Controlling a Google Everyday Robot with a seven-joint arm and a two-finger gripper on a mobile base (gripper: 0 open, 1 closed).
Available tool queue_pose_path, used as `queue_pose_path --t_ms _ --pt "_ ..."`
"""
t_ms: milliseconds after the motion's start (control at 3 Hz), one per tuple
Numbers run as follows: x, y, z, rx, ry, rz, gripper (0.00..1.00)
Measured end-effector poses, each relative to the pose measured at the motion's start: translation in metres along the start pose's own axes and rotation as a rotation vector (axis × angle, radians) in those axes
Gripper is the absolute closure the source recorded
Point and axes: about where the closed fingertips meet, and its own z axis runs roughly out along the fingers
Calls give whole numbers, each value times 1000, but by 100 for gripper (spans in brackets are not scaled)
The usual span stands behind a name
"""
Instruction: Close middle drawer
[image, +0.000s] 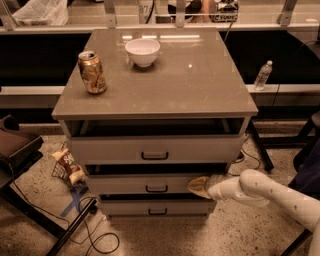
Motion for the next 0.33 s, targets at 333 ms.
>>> queue_pose_path --t_ms 333 --pt "0 0 0 0 0 0 100"
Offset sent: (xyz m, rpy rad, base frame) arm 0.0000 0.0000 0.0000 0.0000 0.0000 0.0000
